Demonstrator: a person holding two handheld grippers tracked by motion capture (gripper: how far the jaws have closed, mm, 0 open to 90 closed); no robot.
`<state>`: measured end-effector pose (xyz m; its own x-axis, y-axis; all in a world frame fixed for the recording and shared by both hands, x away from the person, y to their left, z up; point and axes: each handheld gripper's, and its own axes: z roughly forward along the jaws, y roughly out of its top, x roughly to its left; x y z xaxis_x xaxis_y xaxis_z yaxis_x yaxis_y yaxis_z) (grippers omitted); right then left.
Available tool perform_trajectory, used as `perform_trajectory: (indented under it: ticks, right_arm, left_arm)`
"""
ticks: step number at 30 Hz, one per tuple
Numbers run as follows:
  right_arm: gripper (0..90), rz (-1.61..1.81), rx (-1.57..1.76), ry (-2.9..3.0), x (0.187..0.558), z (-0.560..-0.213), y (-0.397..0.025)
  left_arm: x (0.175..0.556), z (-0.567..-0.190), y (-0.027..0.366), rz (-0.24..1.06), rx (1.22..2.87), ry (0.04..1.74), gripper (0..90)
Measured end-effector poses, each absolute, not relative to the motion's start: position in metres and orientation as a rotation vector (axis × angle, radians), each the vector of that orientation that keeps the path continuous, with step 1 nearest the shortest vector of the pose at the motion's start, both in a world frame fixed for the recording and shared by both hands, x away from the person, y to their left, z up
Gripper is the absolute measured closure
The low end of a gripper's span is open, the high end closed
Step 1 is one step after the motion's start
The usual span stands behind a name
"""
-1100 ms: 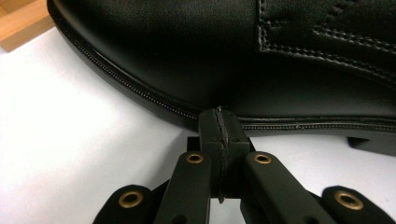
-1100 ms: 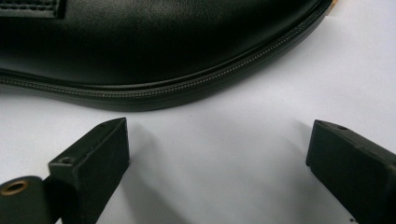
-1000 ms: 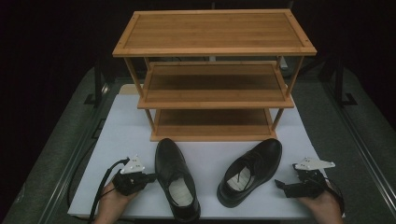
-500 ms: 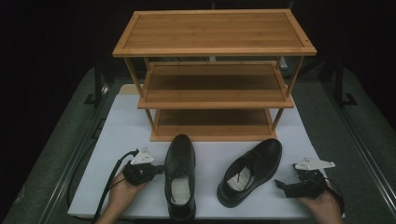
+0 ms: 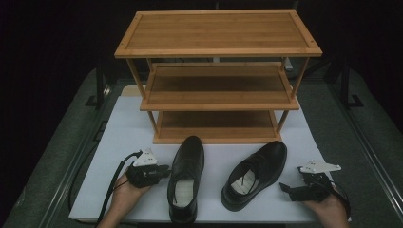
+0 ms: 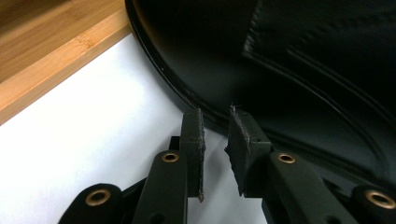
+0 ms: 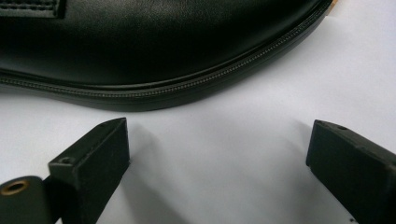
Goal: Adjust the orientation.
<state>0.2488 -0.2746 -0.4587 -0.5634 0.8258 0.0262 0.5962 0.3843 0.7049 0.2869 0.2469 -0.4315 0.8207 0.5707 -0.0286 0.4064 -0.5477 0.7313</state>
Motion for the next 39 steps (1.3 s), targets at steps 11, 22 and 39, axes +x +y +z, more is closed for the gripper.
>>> perform_trajectory:
  ticks: [11, 22, 39]
  right_arm:
    - [5.7, 0.975, 1.243, 2.319, 0.249, -0.459, -0.275]
    - [5.6, 0.974, 1.245, 2.32, 0.249, -0.459, -0.275]
    - [5.7, 0.975, 1.243, 2.319, 0.249, -0.459, -0.275]
  left_arm:
    - [0.249, -0.43, 0.265, 0.181, 2.19, 0.672, 78.5]
    - [0.247, -0.442, 0.247, 0.122, 2.249, 0.63, 85.7]
    - [0.258, -0.441, 0.221, 0.118, 2.269, 0.596, 81.6]
